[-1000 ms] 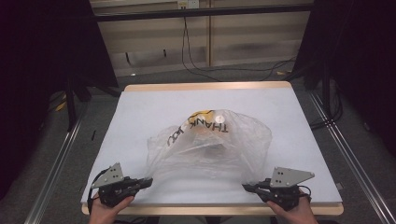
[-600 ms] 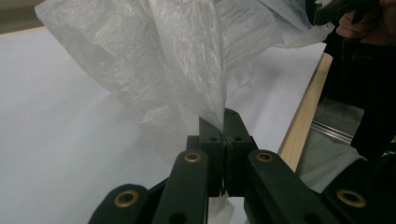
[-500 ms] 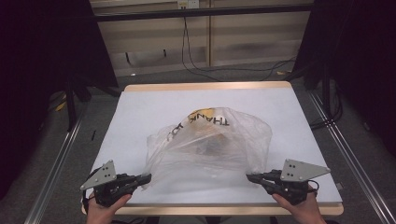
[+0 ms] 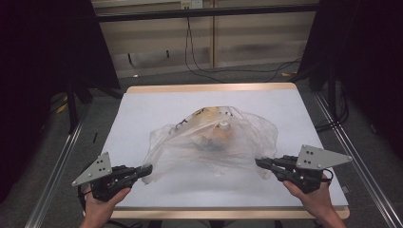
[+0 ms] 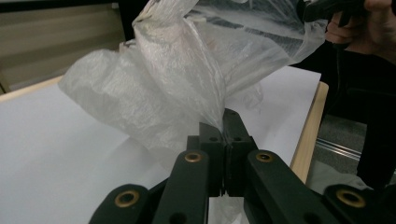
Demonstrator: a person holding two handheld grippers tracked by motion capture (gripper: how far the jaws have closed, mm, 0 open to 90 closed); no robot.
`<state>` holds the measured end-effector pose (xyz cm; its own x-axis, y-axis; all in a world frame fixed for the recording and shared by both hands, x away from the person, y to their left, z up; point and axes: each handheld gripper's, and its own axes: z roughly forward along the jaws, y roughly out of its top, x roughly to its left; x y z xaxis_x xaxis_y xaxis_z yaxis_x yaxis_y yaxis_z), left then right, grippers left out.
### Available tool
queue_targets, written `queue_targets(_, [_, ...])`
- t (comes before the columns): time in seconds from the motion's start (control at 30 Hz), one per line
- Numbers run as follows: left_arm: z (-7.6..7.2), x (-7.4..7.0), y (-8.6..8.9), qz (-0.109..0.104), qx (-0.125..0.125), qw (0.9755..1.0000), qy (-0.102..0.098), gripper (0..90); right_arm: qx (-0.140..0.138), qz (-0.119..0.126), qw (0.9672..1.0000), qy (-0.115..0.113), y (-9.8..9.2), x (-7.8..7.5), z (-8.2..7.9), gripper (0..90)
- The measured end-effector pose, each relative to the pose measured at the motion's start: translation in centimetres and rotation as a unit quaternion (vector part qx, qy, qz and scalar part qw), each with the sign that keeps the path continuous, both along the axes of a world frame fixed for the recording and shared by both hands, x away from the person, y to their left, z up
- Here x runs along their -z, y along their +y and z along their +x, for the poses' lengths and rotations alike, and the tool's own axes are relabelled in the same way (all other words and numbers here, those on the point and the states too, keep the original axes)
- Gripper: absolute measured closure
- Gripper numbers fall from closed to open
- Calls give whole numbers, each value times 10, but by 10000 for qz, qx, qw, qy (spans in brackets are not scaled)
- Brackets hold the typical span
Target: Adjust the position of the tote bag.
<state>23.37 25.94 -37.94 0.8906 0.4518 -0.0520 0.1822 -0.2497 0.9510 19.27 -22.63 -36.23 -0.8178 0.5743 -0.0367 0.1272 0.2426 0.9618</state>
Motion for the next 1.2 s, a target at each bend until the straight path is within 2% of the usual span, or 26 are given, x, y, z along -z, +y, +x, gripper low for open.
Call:
queue_targets(0.03, [1,-3,-1,-39,34,10000,-18,891,-2,12,10000,-33,0,-2,1,900])
queue_targets(0.1, [2,-9,-3,42,31,9999,-136,891,15,38,9999,-103,-1,-8,2,900])
queue_targets(0.2, [5,-18,-5,-56,106,9997,-221,891,40,83,9998,-202,-2,-16,4,900])
queue_targets(0.3, [9,-28,-4,-77,5,9996,-285,891,59,122,9994,-325,-3,-27,7,900])
queue_targets(0.4, [13,-37,-1,-219,-79,9990,-376,892,101,211,9987,-446,-5,-38,10,900])
queue_targets(0.43, [15,-41,-1,-351,-64,9986,-403,893,101,241,9985,-484,-5,-41,12,900])
queue_targets(0.57, [19,-49,-1,-440,-87,9977,-502,894,123,321,9977,-581,-7,-54,18,900])
queue_targets(0.6, [21,-55,0,-466,-89,9971,-588,894,111,358,9975,-600,-7,-56,20,900])
queue_targets(0.7, [23,-60,-1,-495,-121,9967,-626,895,98,425,9968,-671,-8,-64,25,900])
queue_targets(0.9, [37,-72,-5,-640,-162,9957,-648,895,181,578,9953,-756,-9,-76,35,900])
queue_targets(0.97, [39,-73,-5,-614,-181,9956,-683,895,218,580,9948,-812,-9,-81,38,900])
queue_targets(1.2, [49,-93,-4,-661,-250,9945,-776,896,348,720,9923,-946,-14,-100,46,900])
